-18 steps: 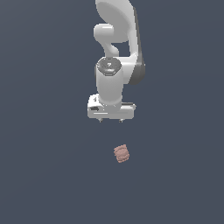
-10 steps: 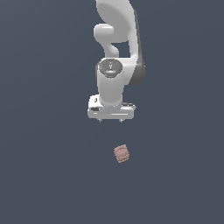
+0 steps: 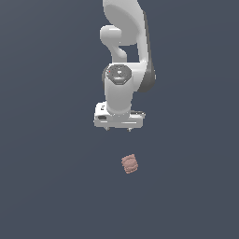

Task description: Pick up the object and move it to a goal position.

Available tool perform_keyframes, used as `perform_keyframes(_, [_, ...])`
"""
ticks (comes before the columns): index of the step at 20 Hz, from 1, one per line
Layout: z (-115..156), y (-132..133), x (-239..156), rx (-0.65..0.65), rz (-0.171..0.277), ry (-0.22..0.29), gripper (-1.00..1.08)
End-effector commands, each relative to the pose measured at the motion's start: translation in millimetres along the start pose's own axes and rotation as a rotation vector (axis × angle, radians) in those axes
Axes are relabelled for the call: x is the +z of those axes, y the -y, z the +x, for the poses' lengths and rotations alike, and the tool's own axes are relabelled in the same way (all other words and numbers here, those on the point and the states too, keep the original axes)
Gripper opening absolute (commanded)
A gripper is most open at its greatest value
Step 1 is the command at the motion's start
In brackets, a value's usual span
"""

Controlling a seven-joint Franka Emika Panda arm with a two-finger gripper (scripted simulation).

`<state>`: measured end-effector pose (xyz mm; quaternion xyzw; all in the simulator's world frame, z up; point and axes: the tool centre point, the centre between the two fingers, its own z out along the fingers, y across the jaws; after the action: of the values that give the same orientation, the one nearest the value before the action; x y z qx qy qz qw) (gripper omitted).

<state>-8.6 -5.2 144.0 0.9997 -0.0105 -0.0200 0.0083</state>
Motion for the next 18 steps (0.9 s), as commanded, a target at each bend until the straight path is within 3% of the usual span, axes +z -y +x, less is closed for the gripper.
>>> perform_keyframes(1, [4,2,1,-0.012,0.0,-0.001,1.0])
perform_keyframes(18, [82,36,26,-0.238,0.002,-0.025,1.0])
